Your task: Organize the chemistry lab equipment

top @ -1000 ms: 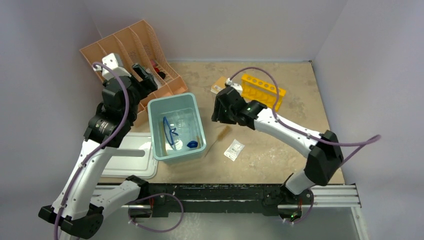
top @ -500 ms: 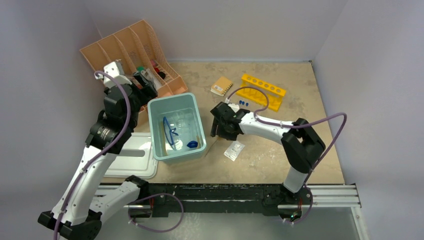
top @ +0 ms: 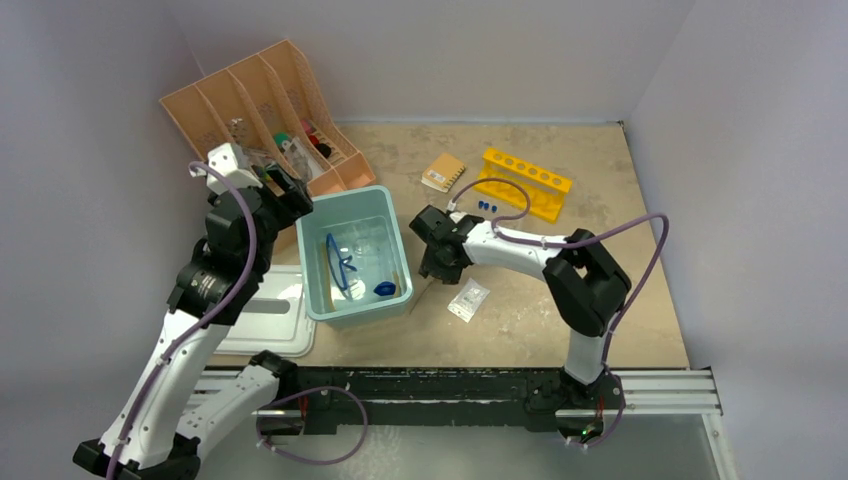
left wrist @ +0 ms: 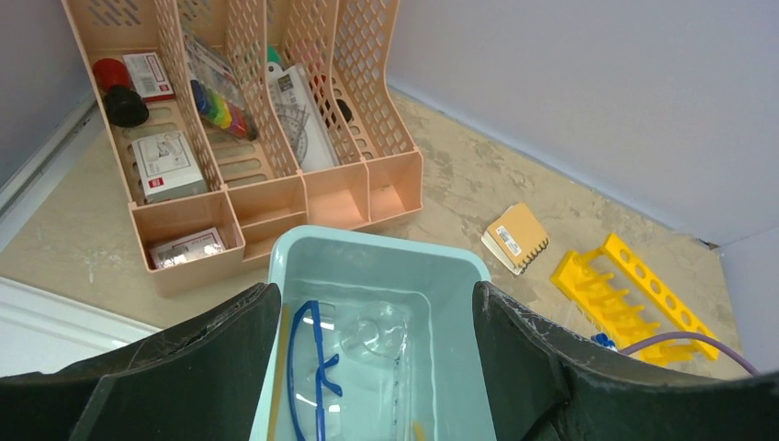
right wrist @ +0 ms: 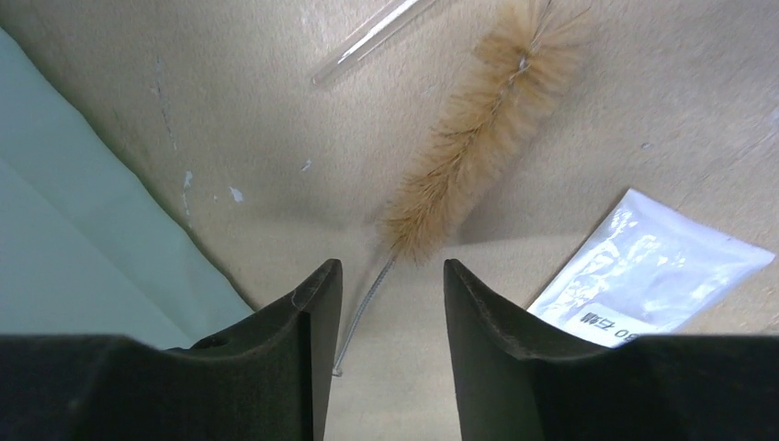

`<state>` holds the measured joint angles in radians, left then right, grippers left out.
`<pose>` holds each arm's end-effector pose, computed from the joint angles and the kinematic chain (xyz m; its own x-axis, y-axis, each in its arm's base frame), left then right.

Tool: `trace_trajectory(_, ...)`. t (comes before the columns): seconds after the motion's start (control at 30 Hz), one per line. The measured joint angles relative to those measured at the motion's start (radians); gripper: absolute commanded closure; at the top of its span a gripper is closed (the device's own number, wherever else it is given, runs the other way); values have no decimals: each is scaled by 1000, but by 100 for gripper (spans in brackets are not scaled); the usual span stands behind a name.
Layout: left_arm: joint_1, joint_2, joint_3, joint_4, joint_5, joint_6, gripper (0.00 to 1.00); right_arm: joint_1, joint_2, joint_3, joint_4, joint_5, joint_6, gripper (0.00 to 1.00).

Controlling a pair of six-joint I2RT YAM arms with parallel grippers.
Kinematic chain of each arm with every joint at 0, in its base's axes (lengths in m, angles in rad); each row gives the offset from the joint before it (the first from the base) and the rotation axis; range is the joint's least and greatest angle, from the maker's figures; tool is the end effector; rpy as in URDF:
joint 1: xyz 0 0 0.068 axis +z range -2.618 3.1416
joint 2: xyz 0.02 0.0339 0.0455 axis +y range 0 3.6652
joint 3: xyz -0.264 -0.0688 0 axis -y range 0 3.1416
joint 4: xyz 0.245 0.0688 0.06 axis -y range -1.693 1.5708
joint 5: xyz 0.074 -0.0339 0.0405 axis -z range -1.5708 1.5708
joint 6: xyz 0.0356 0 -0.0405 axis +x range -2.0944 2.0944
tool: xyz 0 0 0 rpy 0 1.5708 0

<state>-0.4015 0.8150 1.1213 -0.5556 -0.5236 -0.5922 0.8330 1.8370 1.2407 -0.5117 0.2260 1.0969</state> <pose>0.1506 -0.0446 0.4108 -0.1284 -0.4707 -0.8729 -0.2160 0.8723 -0.4386 0.2577 0.2717 0.1830 -0.8565 0.3470 -0.3822 0.2372 0.9221 0.3057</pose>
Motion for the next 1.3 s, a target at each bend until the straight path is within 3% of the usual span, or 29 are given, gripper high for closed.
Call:
trace_trajectory(0.07, 0, -11, -6, -11, 3, -1, 24, 13, 10, 11, -14, 1, 22, 52)
trace_trajectory(0.17, 0, -31, -8, -24, 8, -2, 24, 34, 29, 23, -32, 2, 63, 62)
trace_trajectory(0.3, 0, -68, -23, -48, 19, -11, 25, 51, 43, 23, -35, 23, 111, 67)
trace_trajectory(0.5, 0, -110, -24, -111, 33, -27, 25, 56, 48, 23, -35, 81, 176, 85)
trace_trajectory(0.73, 0, -166, -24, -185, 61, -52, 25, 56, 62, 23, -35, 130, 188, 99)
trace_trajectory(1.07, 0, -186, -35, -231, 84, -78, 25, 63, 7, 36, -29, 167, 88, 100)
trace_trajectory(1.3, 0, -179, -35, -229, 71, -66, 25, 66, -216, 98, -5, 169, -74, 100)
